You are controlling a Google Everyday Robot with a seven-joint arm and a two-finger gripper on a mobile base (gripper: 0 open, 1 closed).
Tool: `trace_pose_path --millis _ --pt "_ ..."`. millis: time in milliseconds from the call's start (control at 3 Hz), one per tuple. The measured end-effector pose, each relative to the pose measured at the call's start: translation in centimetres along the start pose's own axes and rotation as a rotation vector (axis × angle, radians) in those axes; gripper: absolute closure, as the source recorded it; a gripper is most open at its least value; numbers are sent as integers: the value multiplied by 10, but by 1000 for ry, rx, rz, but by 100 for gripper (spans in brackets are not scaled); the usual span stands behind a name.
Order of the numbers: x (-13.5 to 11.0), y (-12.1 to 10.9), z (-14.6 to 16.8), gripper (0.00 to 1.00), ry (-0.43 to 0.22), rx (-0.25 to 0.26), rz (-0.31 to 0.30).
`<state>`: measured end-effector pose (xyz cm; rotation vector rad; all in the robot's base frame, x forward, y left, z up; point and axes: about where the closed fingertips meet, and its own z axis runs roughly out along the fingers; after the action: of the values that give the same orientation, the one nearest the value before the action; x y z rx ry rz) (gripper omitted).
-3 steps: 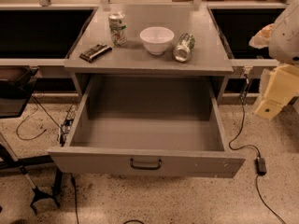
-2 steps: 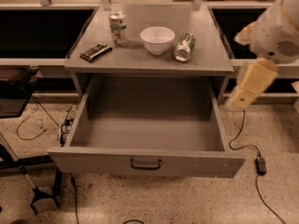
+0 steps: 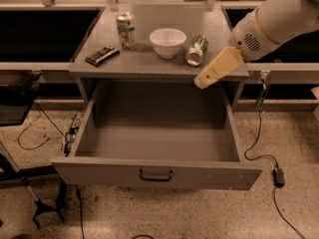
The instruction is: Place green can into top drawer
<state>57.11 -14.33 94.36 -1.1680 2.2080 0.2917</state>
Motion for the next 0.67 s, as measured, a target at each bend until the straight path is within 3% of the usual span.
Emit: trace_pose_path --millis 333,667 --pt "-1 0 2 0 -4 1 81" --pt "-1 0 2 0 -4 1 81"
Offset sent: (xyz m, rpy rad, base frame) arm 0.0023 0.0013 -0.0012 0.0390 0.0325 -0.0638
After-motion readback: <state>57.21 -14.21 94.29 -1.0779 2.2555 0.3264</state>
